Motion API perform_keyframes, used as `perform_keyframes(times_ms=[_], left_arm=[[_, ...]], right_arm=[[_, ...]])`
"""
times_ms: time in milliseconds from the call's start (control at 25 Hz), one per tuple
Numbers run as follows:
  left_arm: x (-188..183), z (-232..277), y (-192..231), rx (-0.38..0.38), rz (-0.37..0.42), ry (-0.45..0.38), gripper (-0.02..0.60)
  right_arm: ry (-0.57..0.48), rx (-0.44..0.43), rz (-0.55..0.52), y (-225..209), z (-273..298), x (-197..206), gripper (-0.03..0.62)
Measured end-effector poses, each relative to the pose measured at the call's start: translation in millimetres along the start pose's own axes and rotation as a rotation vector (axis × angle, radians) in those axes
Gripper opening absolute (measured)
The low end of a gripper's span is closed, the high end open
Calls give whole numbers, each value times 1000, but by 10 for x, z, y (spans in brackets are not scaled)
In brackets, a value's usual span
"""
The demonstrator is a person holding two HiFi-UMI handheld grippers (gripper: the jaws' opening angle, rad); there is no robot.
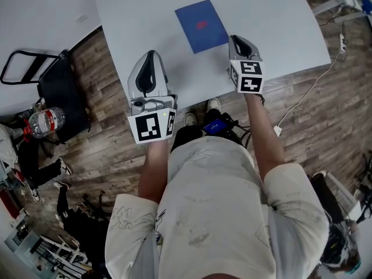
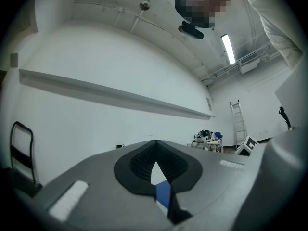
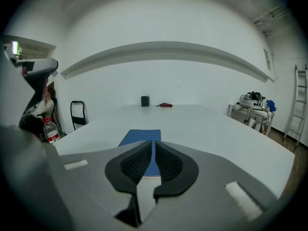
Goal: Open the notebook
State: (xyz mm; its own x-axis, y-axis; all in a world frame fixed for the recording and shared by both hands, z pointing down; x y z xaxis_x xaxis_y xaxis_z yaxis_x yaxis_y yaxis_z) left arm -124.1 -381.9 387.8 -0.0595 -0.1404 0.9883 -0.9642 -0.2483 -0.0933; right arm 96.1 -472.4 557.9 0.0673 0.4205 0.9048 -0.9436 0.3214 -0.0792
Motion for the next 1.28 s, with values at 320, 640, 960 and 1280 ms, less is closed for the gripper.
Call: perform_keyframes(times_ms=[320, 640, 960, 1280], left_arm=[[39, -1, 43, -8, -3, 5, 17], [45, 14, 54, -7, -4, 13, 17], [103, 38, -1, 4, -6, 21, 17], [74, 54, -22, 8, -4, 28, 17]], right_arm=[[113, 4, 7, 2, 215, 266, 57], [229, 27, 30, -40, 349, 495, 78], [337, 37, 88, -142, 484, 726, 107], [375, 38, 132, -186, 543, 732, 117]])
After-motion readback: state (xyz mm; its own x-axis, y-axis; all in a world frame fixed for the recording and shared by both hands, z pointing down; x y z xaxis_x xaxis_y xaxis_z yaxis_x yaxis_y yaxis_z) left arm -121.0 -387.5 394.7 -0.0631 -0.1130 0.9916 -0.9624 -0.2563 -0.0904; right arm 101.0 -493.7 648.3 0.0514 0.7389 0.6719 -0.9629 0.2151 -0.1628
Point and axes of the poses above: the fingertips, and each gripper's own axes: z forward along the fingers, y to its left, x out of its underside, the point moved 2 cm from there along -z, backward along the fingers, and after that the axes turned 3 degrees about z, right-handed, at the moved point
